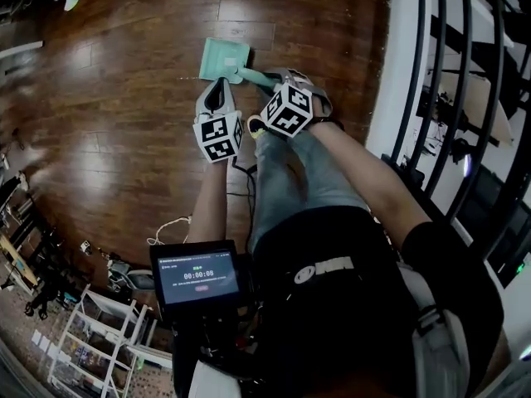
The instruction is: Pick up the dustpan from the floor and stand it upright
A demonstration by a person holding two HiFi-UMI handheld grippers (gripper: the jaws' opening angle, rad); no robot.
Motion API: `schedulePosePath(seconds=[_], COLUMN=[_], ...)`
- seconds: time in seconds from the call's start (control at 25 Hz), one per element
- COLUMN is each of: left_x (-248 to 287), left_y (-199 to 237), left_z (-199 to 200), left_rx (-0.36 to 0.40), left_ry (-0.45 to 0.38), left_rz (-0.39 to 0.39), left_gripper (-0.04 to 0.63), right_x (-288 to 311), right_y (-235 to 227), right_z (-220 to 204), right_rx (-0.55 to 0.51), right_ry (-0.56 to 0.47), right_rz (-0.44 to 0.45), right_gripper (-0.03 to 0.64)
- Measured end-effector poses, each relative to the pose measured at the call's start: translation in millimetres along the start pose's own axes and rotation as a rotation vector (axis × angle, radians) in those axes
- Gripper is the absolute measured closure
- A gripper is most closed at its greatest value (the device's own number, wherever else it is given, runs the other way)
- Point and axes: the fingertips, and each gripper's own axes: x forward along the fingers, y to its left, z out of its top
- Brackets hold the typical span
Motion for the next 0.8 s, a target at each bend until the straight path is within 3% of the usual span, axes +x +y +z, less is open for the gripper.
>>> schedulePosePath(seconds=[0.24, 0.48, 0.64, 0.8], left_x=[-14.6, -57.8, -71.3, -88.2], left_y=[11.8, 38.8, 34.7, 22.6], left_z=[0.9, 35.8, 70.6, 118.2], left_rx=[-0.005, 0.004, 0.027, 0.052], left_ry=[-0.018, -0.075, -0.136, -0.218], left_rz=[-0.009, -0.034, -0.081, -0.122], left_gripper=[0.575, 0.575, 0.575, 0.575], right_x=[2.2, -33.7, -85.2, -160.2], right_y=[-14.6, -27.6, -50.8, -75.0], right_z=[-11.0, 27.4, 72.1, 127.9], right_rx=[0.172, 0.291, 0.31, 0.365], right_ry=[0.026, -0.081, -0.234, -0.477], right_rz=[0.07, 0.056, -0.026, -0.092], right_gripper=[0.478, 0.454, 0.456, 0.472])
